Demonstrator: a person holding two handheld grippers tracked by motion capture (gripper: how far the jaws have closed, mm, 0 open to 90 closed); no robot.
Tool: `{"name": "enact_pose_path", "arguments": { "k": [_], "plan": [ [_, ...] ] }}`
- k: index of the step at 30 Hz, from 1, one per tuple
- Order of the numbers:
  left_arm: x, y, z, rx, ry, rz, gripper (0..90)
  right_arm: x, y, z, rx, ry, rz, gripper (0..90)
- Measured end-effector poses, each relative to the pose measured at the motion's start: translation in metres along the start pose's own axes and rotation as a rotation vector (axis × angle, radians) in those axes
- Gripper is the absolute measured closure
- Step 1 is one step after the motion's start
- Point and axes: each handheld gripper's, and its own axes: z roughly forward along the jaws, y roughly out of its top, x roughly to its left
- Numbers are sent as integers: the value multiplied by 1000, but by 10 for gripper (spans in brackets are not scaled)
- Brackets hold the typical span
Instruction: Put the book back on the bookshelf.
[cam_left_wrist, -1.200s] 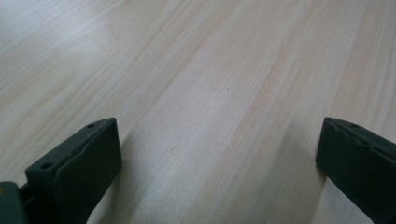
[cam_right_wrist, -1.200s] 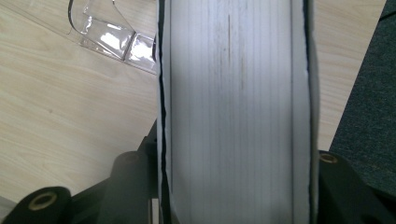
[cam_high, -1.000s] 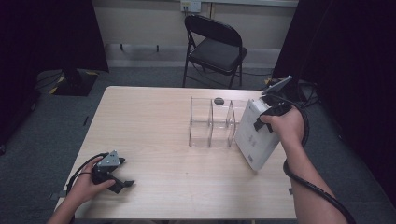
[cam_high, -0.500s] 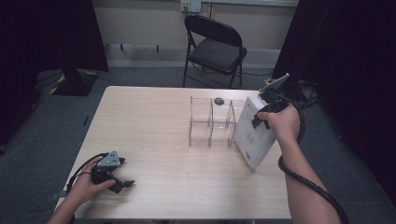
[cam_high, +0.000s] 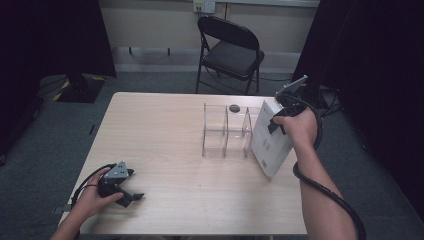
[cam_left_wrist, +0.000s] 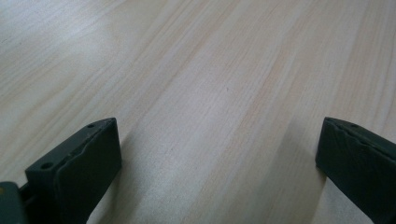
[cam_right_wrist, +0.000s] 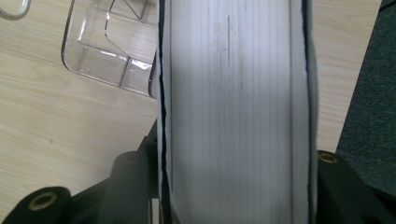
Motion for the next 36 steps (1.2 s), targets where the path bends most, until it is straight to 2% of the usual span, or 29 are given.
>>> {"name": "enact_pose_path", "arguments": {
  "k": [9,21,36],
  "plan": [
    [0,0,0,1,8,7,0,1,8,-2,-2,-7,6,521],
    [0,0,0,0,-2,-1,0,0,16,1,1,-8,33,521],
    [0,0,0,0,-1,0,0,1,25,5,9,-17,31,520]
  ]
}}
